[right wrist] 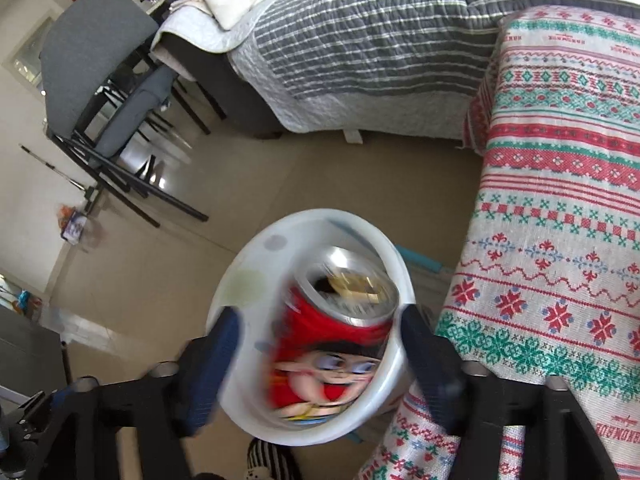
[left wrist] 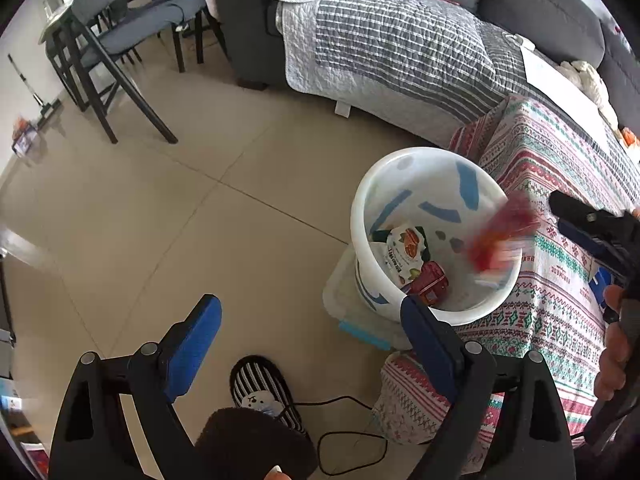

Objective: Collect trash
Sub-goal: 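Drop the red can into the white bin with the right gripper, then grasp the black plastic tray with the right gripper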

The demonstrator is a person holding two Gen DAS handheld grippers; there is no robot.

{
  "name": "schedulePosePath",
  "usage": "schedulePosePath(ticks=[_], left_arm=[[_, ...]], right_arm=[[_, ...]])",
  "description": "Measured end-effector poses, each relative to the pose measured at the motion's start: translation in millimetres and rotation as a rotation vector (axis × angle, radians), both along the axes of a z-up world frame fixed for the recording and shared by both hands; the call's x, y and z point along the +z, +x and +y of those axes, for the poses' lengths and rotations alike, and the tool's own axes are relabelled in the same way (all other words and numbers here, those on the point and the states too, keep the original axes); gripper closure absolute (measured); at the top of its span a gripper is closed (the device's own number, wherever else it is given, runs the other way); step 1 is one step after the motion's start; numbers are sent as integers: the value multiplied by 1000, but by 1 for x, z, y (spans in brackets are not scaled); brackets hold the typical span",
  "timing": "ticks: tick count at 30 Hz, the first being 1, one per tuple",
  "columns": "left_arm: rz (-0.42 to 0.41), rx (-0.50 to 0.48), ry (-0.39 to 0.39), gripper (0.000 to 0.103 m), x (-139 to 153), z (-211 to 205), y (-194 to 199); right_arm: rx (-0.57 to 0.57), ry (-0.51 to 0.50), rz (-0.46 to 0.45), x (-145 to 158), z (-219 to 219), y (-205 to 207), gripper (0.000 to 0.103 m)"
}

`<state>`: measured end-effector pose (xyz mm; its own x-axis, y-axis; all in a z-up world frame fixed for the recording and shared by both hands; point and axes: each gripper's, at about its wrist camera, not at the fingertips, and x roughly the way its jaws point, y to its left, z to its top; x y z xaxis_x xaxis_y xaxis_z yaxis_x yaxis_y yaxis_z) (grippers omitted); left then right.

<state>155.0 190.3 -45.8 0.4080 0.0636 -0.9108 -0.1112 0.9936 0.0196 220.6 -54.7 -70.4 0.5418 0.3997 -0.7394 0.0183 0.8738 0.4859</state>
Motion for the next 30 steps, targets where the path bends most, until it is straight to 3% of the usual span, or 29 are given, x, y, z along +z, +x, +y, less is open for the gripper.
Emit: schedulePosePath(ticks=[11, 15, 20, 24, 30], left_arm=[[-26, -87, -24, 3, 11, -47, -3], [-44, -131, -34, 0, 17, -69, -4], [-47, -171, -72, 0, 21, -100, -3], [-50, -213, -102, 0, 23, -123, -2], [-54, -269, -112, 0, 26, -150, -1]], right_arm=[[-42, -183, -74, 53, -46, -51, 9], [-142, -307, -100, 71, -87, -80, 1], [-289, -464, -62, 78, -132, -107, 1], [-357, -455, 9, 75, -172, -125, 1], [-368, -315, 86, 60, -221, -141, 1]])
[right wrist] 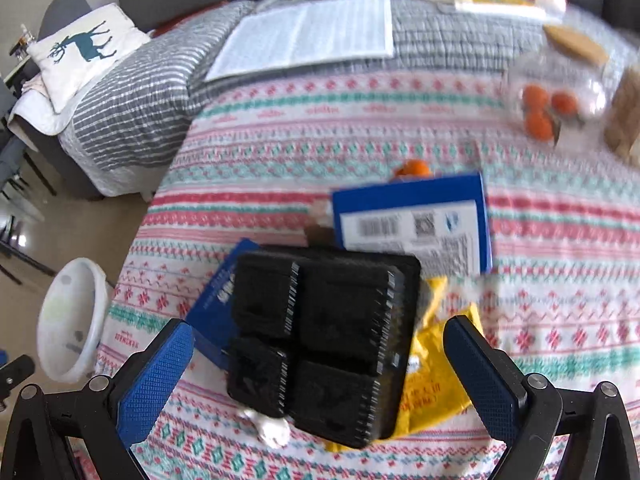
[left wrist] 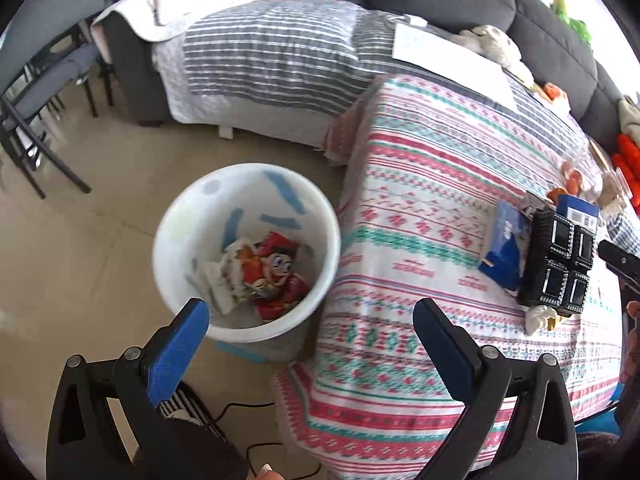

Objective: Collect trash
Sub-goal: 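Grasp the black plastic tray with the right gripper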

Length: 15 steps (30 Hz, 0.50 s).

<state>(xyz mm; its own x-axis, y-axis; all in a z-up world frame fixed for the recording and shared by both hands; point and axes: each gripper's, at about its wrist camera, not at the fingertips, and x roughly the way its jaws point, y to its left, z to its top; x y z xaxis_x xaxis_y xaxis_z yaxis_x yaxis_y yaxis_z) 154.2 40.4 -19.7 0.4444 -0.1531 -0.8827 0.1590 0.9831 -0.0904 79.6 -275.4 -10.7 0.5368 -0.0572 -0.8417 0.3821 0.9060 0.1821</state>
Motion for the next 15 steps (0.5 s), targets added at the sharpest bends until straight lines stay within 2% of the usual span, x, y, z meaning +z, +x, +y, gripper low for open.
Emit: schedulePosePath(ticks=[2, 4, 6, 9, 12, 15], left_arm=[[-1, -17, -6, 0, 0, -8, 0], [-1, -28, -7, 0, 0, -13, 0], [0, -39, -4, 0, -1, -18, -1], [2, -55, -3, 0, -2, -21, -1], [4, -74, 0, 0, -4, -25, -1], [3, -87, 14, 0, -6, -31, -1]], right_arm=[[-10, 21, 14, -6, -7, -2, 1], [-24, 54, 29, -13, -16, -3, 7], [-33, 118, 39, -20, -24, -4, 18], [-30, 181, 52, -30, -29, 0, 28], [-16, 190, 58, -35, -28, 5, 39], [5, 187, 55, -36, -26, 5, 41]])
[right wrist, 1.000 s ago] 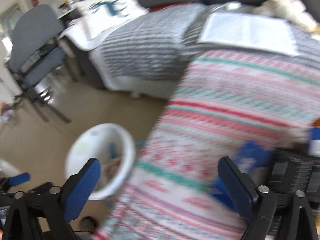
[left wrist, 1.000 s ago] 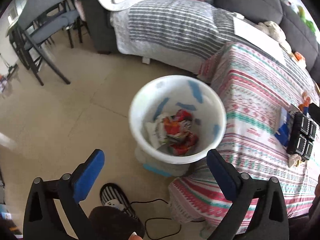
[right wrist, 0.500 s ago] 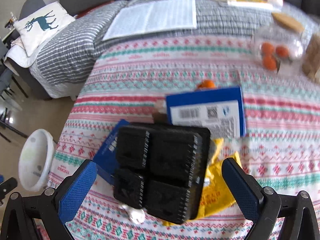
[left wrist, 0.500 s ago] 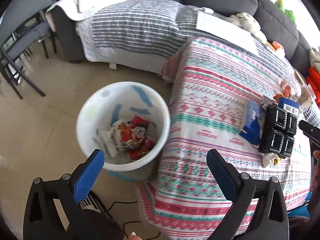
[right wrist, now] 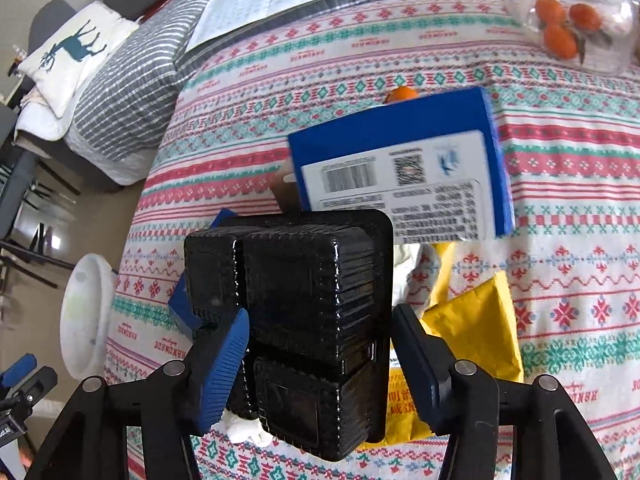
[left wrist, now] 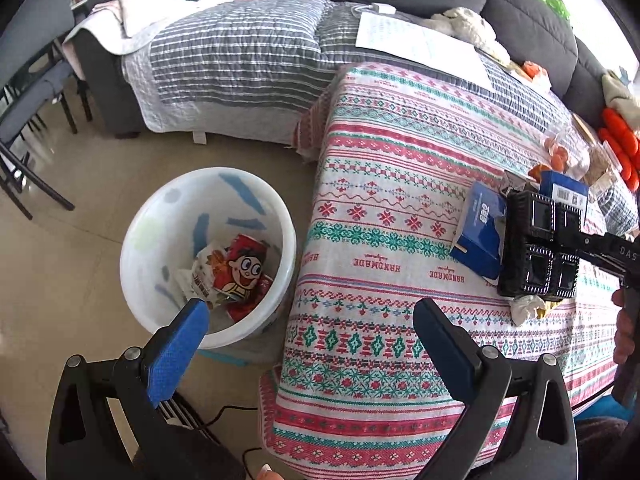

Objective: Collect trash
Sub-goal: 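Grasp the black plastic tray with the right gripper, then grasp the blue biscuit box with the left gripper and drop it into the bin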

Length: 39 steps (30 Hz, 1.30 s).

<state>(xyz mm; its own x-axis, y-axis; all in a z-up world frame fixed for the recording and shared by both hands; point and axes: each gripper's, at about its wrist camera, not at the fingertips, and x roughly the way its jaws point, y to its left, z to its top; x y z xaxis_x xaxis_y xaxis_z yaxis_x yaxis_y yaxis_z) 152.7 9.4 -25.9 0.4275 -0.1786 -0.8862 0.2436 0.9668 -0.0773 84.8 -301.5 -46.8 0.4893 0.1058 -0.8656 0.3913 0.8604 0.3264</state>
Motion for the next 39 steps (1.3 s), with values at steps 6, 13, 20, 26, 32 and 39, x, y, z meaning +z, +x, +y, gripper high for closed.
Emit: schedulePosePath(ticks=[6, 13, 20, 26, 32, 39], left_arm=[[7, -39, -26, 0, 0, -22, -3], [18, -138, -11, 0, -4, -73, -4], [-6, -240, 3, 1, -9, -132, 2], [26, -233, -39, 11, -28, -158, 14], [28, -253, -3, 19, -45, -172, 22], [48, -272, 9, 40, -54, -179, 19]], right_arm=[[14, -21, -59, 22, 0, -15, 42], [-41, -13, -131, 54, -24, -57, 42], [-171, 39, -148, 58, -71, -101, 42], [-211, 0, -106, 52, -98, -119, 42], [-233, 11, -84, 45, -112, -125, 42], [-232, 8, -73, 45, -111, -130, 41]])
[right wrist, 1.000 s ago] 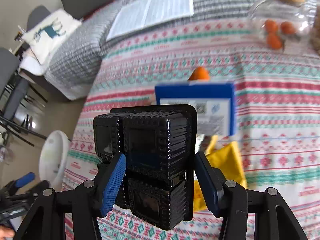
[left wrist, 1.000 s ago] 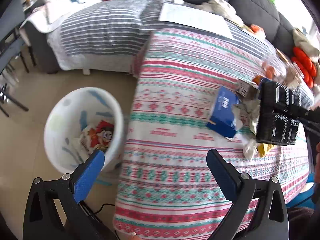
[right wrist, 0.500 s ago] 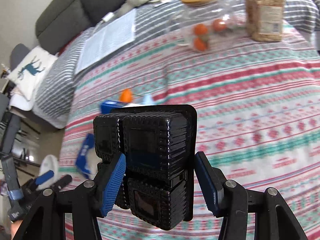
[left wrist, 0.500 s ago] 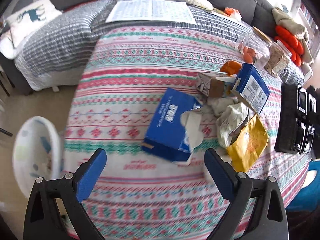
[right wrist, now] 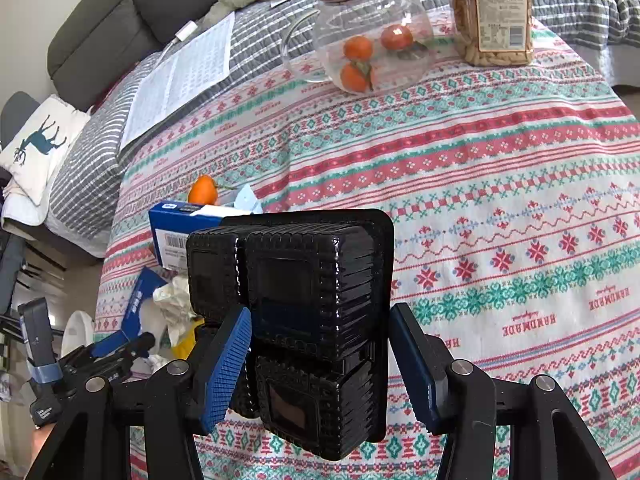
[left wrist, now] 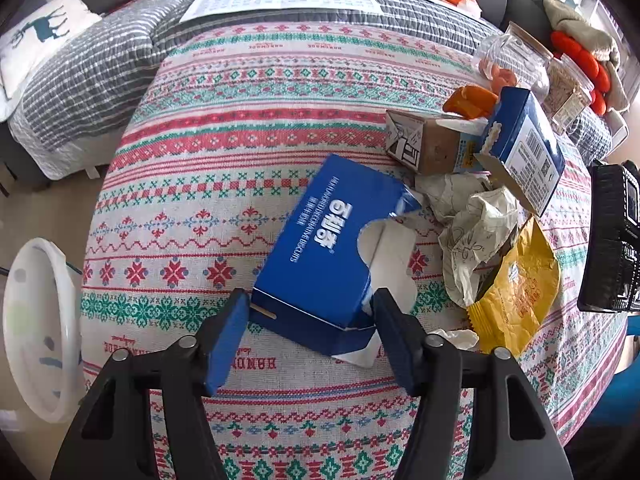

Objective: Collect trash
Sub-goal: 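Grasp the blue biscuit box with the left gripper and drop it into the bin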

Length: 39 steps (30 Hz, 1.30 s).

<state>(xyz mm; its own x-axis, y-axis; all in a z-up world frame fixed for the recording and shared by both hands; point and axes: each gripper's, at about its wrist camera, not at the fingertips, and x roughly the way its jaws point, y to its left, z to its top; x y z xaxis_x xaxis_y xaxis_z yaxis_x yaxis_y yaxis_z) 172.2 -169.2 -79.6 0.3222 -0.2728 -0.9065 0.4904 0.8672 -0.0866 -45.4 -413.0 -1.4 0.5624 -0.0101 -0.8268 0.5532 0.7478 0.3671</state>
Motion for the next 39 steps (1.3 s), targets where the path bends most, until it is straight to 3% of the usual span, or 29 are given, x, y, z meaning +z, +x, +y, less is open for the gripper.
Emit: schedulePosePath(ticks=[8, 18, 30, 39], left_arm=[[-19, 30, -59, 43, 20, 16, -8], [-74, 116, -110, 43, 56, 82, -11], [-103, 394, -83, 43, 64, 217, 7], [-98, 496, -22, 42, 45, 274, 21]], right_arm=[[26, -21, -10, 9, 13, -1, 41], [97, -22, -41, 16, 49, 27, 41], [235, 1, -69, 15, 125, 98, 41], [307, -14, -70, 6, 173, 140, 41]])
